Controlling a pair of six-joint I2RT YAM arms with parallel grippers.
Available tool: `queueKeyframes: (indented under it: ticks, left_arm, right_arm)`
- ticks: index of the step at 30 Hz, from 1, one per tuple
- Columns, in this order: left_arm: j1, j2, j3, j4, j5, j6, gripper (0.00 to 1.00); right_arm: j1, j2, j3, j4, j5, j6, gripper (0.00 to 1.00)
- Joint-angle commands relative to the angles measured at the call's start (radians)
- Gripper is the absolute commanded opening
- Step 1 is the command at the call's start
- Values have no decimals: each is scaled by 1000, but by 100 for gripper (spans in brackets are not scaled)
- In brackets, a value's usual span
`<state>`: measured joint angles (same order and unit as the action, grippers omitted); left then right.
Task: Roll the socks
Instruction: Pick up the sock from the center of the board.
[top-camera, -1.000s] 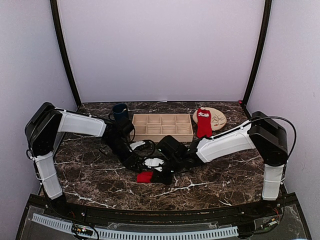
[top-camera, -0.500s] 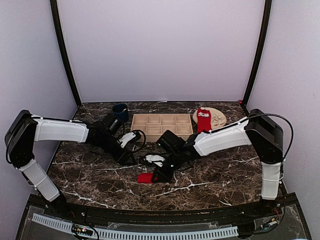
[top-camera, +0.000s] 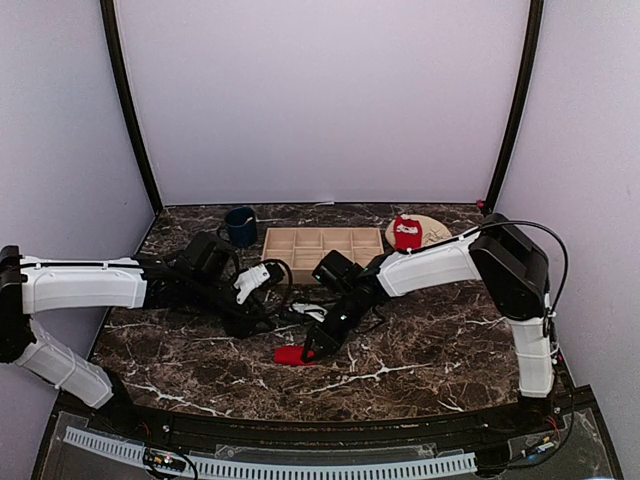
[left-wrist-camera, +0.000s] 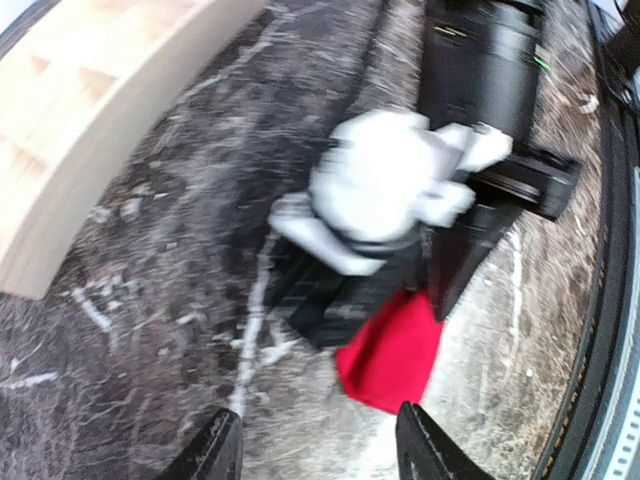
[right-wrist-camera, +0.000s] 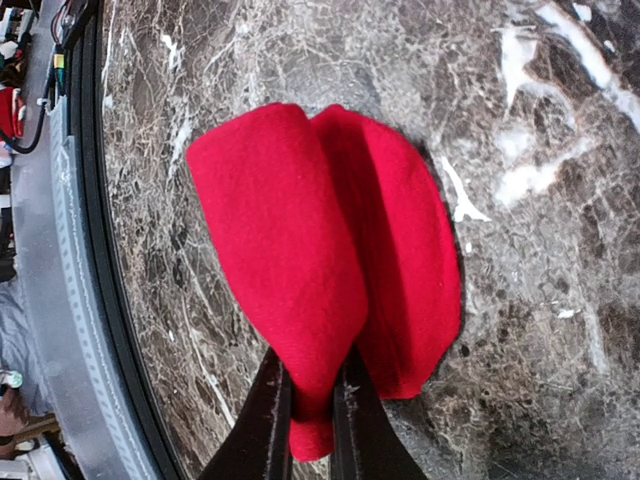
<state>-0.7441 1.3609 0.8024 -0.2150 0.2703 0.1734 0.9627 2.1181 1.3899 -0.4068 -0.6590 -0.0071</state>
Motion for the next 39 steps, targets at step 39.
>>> queueKeyframes:
  ticks: [39]
  left_arm:
    - [-251,307,136,-69,-99,245,57]
  right_arm:
    - [-30,123,151,-193,-155,-35,2]
